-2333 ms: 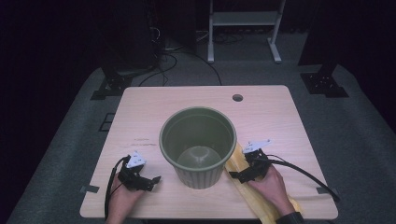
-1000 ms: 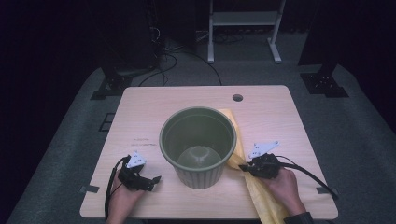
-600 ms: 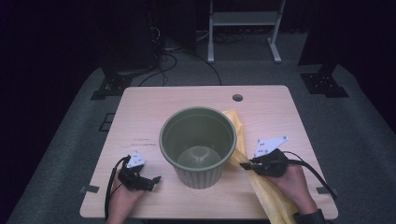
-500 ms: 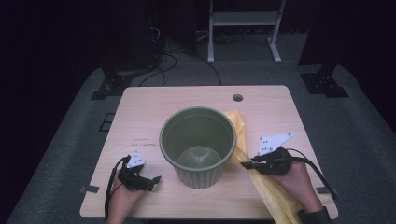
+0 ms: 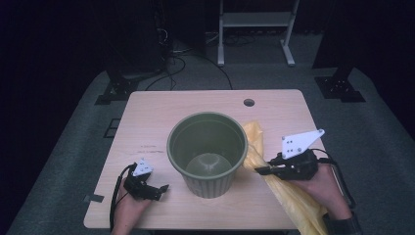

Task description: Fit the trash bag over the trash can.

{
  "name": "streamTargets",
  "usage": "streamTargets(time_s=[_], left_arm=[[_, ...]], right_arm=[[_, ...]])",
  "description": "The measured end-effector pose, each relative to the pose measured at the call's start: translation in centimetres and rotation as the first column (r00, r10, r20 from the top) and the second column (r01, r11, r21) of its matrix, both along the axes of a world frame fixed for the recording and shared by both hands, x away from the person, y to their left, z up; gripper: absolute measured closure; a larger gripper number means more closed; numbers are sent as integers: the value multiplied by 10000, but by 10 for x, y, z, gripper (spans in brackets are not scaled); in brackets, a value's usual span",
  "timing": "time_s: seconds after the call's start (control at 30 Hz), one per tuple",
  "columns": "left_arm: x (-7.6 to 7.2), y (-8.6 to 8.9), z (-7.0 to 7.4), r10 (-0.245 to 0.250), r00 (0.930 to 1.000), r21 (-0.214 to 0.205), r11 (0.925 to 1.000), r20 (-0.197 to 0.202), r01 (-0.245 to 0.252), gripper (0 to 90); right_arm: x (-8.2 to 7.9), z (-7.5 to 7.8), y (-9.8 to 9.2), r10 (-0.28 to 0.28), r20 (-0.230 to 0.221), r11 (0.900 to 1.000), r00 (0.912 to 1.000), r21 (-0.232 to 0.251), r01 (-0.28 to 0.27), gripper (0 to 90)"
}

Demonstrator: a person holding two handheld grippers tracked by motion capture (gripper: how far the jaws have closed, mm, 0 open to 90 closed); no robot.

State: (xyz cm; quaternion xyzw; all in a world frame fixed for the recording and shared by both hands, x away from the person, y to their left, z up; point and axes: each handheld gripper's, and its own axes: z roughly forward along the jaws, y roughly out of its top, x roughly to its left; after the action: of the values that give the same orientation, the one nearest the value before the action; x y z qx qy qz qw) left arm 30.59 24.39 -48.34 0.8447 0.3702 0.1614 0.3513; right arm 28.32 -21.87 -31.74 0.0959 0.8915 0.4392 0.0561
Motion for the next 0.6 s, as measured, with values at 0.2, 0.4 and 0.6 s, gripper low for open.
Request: streamTargets(time_s=[0.2, 0.4, 0.6], left_arm=[[0, 0, 0, -1, 10000, 2, 10000, -2, 1, 0], [0, 0, 0, 6, 10000, -13, 10000, 16, -6, 0], [0, 0, 0, 8, 10000, -18, 10000, 15, -8, 0]], right_arm=[[-3, 19, -2, 467, 125, 9974, 9988, 535, -473, 858], [-2, 40, 3, 948, 315, 9906, 9950, 961, -974, 859], [5, 62, 16, 1237, 585, 9846, 9906, 1171, -1298, 861]])
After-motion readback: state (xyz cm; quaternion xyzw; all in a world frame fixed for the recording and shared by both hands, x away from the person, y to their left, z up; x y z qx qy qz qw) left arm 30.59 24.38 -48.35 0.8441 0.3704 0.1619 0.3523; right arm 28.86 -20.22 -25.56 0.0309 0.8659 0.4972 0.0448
